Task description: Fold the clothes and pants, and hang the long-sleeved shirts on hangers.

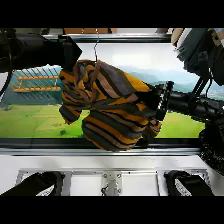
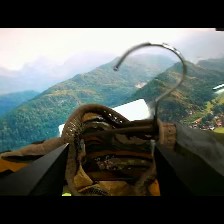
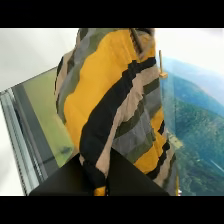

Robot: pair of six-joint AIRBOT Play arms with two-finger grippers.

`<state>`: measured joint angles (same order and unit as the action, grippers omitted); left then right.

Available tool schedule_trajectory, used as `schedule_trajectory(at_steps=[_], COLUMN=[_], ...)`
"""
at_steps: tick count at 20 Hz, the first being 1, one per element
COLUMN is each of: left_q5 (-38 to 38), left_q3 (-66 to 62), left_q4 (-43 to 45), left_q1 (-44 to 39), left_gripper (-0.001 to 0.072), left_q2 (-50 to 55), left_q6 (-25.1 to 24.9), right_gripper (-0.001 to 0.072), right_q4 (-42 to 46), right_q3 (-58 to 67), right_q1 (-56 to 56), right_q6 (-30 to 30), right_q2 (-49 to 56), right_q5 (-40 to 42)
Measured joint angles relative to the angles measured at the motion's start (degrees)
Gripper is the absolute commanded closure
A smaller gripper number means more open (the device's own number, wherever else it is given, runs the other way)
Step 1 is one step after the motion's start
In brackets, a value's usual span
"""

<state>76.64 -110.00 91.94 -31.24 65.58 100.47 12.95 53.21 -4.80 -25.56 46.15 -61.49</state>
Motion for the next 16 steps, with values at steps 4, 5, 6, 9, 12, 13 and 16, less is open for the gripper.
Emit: schedule_trajectory(at_steps=[4,5,6,9,12,13,16], left_q5=[-0.48,-0.50,-0.50,-0.22,0.00,0.13,0.31], left_q3=[-0.61,-1.03,-1.40,-1.92,-2.12,-2.14,-2.16], left_q4=[1.29,1.95,2.16,2.60,2.80,2.80,2.99], left_q1=[-0.04,-0.02,-0.02,-0.04,-0.04,-0.04,-0.02], left_gripper=[0.0140,0.0140,0.0142,0.0691,0.0697,0.0697,0.0697], left_q2=[-0.20,-0.37,-0.72,-1.46,-1.68,-1.57,-0.70], left_q6=[0.35,0.46,0.46,0.46,0.46,0.46,0.44], right_gripper=[0.0707,0.0707,0.0707,0.0707,0.0706,0.0706,0.0706], right_q4=[-0.52,-1.05,-1.62,-2.25,-2.47,-2.47,-2.08], right_q3=[0.11,0.17,0.31,1.01,1.90,2.10,2.43], right_q1=[0.17,0.50,1.14,6.23,15.72,19.71,32.17], right_q6=[0.02,0.72,1.53,2.73,3.28,3.48,3.48], right_q2=[-0.28,-0.63,-1.11,-3.34,-6.34,-7.52,-11.15], right_q5=[1.62,2.86,4.28,8.63,11.02,11.47,12.44])
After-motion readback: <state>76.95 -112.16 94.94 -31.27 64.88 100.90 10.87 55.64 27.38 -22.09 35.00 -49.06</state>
